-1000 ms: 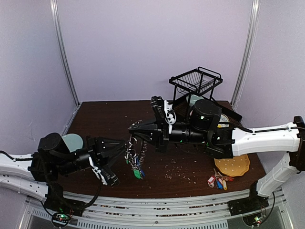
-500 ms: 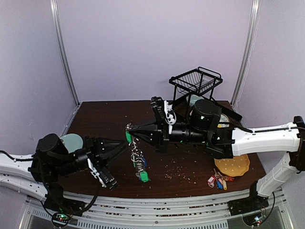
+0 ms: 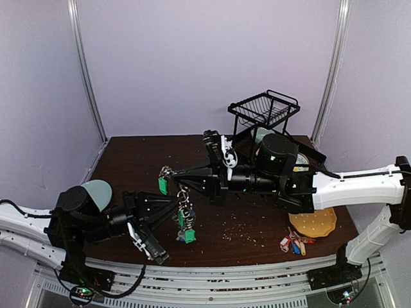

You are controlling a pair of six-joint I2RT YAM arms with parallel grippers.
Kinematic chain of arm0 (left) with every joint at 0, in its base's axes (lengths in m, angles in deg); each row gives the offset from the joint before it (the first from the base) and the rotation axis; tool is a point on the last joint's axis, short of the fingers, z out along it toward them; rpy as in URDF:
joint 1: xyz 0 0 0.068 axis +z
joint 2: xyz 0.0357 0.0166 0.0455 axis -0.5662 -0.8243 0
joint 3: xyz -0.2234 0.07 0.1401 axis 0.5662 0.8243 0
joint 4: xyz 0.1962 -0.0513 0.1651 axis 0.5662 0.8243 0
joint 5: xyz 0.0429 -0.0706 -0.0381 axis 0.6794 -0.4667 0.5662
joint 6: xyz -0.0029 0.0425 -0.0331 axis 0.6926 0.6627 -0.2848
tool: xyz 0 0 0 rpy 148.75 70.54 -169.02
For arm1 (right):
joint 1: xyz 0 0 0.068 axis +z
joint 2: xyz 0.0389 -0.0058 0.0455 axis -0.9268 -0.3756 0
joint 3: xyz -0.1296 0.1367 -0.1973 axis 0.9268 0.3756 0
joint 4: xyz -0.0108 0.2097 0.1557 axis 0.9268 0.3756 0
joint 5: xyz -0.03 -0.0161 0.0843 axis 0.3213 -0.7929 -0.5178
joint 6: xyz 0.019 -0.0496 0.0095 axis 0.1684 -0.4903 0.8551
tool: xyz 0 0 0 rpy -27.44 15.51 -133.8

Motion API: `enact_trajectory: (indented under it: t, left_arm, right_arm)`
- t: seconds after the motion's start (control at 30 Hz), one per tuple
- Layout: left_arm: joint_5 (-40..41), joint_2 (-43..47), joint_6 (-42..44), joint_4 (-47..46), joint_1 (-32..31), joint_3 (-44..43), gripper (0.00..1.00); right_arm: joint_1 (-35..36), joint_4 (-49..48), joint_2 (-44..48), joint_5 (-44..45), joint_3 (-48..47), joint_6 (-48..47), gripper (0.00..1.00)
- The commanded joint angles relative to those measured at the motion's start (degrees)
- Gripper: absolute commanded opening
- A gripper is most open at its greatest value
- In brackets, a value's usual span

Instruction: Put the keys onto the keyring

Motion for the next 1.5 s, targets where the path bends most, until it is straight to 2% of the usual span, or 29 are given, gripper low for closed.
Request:
enact_trajectory:
  t: [0.0,0.43,0.57,0.63,0.87,0.93,1.07,1.13,1.23,1.37,1.47]
  left_arm:
    - [3.97,-0.41,4.63,-7.97,-0.54,0.89,0.20]
    - [4.70,-1.12,7.55,-9.20,-1.02,0.33,0.19]
    - [4.65,-1.51,8.18,-7.36,-1.47,0.20,0.09]
    - [5.05,-1.73,8.24,-7.38,-1.67,0.00,0.00]
    - [7.16,-2.00,5.97,-8.21,-2.29,-0.36,0.00]
    - [7.62,-1.82,-2.14,-6.81,-2.39,-1.95,0.00]
    - [4.86,-1.68,-24.78,9.73,-2.39,-10.39,0.00]
    - [4.18,-2.38,-31.64,11.08,-2.39,-11.60,0.00]
    - [2.92,-4.10,-39.64,13.63,-2.35,-12.74,0.00]
    - [3.25,-5.07,-50.73,12.49,-1.20,-13.09,0.00]
    - [-0.51,-4.34,-60.80,10.56,1.43,-12.39,0.00]
  right_arm:
    - [-0.25,-4.21,1.37,-1.25,-1.78,0.66,0.00]
    - [-0.23,-4.76,1.50,-1.54,-1.62,1.11,0.00]
    - [-0.19,-4.80,1.54,-1.54,-1.68,1.19,0.00]
    - [-0.25,-4.82,1.54,-1.56,-1.58,1.19,0.00]
    - [-0.30,-3.65,2.33,-1.37,-1.20,0.46,0.00]
    - [-0.75,-1.43,2.99,-2.01,-1.09,-0.09,0.00]
    - [-3.53,8.54,3.44,-7.97,-3.54,-1.65,0.00]
    - [-3.58,11.96,2.81,-9.71,-4.67,-2.52,0.00]
    - [-3.65,11.97,1.71,-13.11,-5.00,-1.57,0.00]
    - [-3.91,12.65,1.23,-13.05,-4.91,-1.54,0.00]
    - [-4.49,13.58,1.51,-12.82,-4.70,-1.91,0.00]
